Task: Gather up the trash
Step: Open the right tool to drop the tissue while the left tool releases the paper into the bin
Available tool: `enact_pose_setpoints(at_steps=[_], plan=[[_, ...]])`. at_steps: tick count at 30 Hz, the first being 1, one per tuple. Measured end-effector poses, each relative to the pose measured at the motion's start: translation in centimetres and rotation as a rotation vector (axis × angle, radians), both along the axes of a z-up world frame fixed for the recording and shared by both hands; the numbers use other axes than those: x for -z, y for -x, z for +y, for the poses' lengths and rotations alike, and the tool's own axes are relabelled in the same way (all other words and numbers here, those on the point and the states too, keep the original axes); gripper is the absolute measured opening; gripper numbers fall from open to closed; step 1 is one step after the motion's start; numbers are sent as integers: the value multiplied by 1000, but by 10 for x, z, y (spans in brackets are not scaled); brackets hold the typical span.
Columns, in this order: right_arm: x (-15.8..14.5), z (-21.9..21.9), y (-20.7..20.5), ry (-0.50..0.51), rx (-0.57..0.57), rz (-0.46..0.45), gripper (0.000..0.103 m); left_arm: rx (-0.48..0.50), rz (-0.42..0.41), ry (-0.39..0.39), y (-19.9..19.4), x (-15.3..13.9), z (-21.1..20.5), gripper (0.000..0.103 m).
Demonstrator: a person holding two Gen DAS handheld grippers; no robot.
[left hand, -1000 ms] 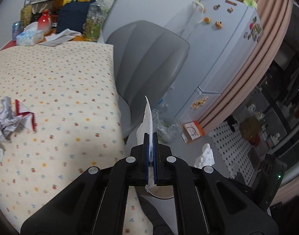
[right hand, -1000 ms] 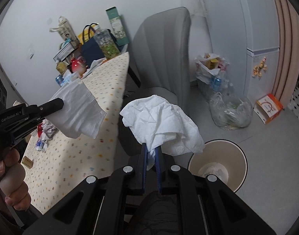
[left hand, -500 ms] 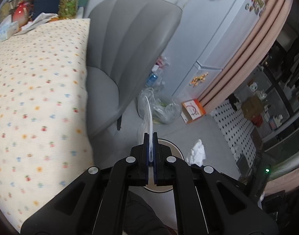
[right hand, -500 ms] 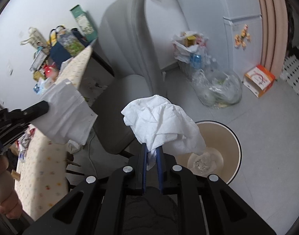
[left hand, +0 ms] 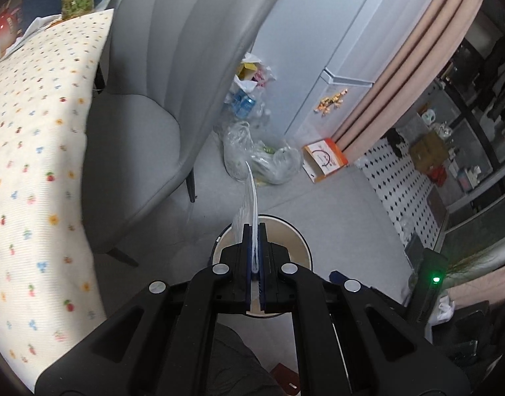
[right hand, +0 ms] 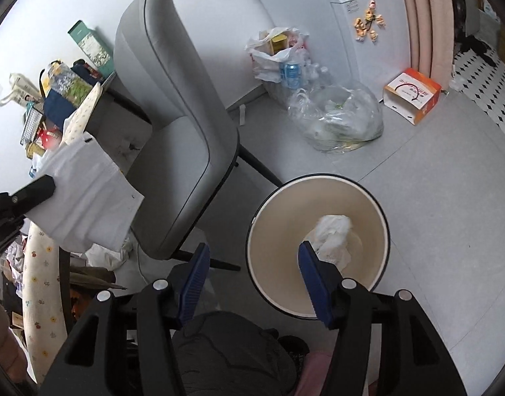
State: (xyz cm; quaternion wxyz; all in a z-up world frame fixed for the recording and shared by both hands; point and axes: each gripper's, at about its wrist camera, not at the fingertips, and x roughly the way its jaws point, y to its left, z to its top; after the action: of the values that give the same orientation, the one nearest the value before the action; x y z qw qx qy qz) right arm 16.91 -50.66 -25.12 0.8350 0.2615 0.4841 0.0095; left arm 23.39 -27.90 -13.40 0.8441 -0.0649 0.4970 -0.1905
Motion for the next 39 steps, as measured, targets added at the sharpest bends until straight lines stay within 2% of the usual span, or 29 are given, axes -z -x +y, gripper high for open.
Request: enact_pose_setpoints(at_steps=[15, 23, 24, 25, 26, 28, 37, 39], plan=[[-51, -51, 44, 9, 106, -109, 58, 111, 37, -11, 1, 20, -65, 4], [-53, -81, 61, 18, 181, -110, 59, 183, 97, -3, -2, 38, -100, 6], [-53, -83, 62, 18, 186, -109, 59, 192, 111, -4, -3, 42, -102, 12], [-53, -84, 63, 20, 187, -110, 59, 198, 124, 1, -1, 45, -103, 29], [-54, -85, 64, 24, 187, -112, 60, 198, 131, 14, -1, 47, -102, 53], [-55, -86, 64, 30, 187, -117, 60, 180, 119, 35, 1, 47, -98, 67], [-62, -79, 62, 30, 175, -131, 61, 170, 105, 56, 0, 34, -84, 67], [-67, -74, 61, 37, 166, -138, 66, 148, 83, 52, 2, 23, -75, 67]])
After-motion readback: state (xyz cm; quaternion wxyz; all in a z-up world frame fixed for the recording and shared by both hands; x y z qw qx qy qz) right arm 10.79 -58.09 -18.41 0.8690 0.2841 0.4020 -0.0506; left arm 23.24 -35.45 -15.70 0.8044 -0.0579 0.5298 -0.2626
